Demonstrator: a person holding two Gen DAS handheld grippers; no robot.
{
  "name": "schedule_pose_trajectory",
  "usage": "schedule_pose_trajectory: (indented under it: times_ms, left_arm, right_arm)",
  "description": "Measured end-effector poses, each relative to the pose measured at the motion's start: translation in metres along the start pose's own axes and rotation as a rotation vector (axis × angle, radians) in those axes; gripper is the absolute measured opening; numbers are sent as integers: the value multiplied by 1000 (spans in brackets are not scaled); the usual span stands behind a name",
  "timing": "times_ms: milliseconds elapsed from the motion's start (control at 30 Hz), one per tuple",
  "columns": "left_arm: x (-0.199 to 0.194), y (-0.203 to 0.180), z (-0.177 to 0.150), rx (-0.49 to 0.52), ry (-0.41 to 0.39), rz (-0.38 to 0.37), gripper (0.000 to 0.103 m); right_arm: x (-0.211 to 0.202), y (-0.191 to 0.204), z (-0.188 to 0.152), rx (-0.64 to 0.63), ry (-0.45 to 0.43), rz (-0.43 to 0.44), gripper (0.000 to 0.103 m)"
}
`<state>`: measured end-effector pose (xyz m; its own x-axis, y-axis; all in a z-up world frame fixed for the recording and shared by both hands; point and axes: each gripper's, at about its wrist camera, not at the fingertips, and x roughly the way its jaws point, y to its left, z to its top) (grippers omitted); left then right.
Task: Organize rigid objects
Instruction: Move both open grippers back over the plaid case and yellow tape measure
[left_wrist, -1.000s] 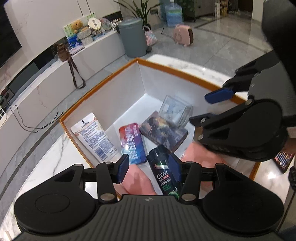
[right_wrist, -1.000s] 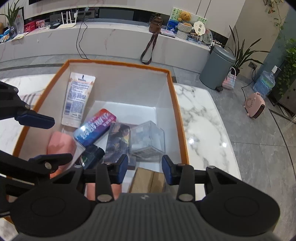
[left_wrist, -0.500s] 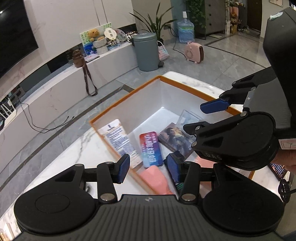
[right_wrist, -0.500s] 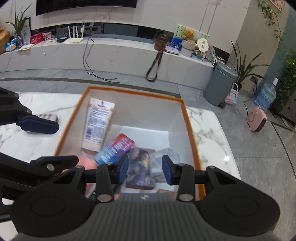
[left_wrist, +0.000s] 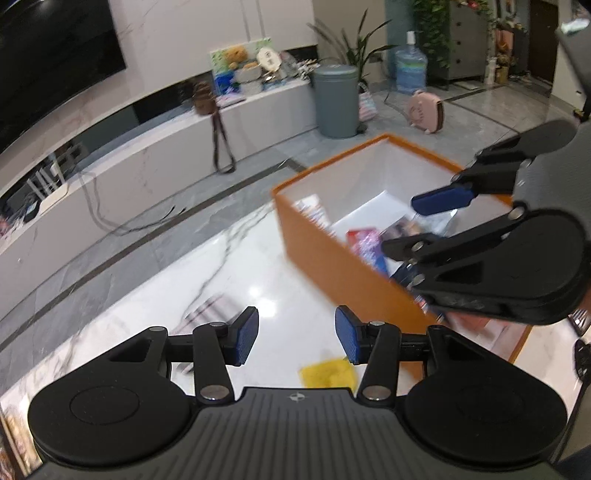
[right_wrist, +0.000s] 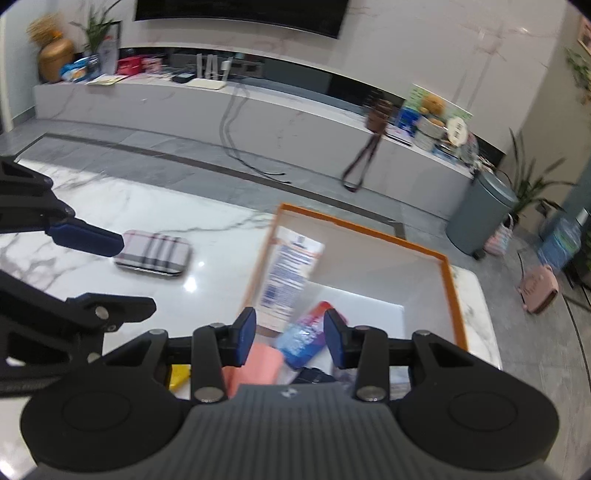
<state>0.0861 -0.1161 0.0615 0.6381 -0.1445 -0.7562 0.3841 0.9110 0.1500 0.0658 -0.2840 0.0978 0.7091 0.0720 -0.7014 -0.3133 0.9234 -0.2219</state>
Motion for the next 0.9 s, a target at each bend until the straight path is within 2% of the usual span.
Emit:
schedule_pose_trajectory:
  times_ms: [300, 600, 900]
  left_arm:
    - [-9, 29, -27, -23, 27, 39, 57]
    - [-7, 65, -42, -44, 49, 61, 57]
    - [1, 87, -50, -38, 51, 44, 58]
  right_arm:
    - [-4, 37, -3, -102, 5, 98, 43]
    - [12, 68, -11, -216, 82, 135, 47]
    - [32, 89, -11, -279, 145, 166, 49]
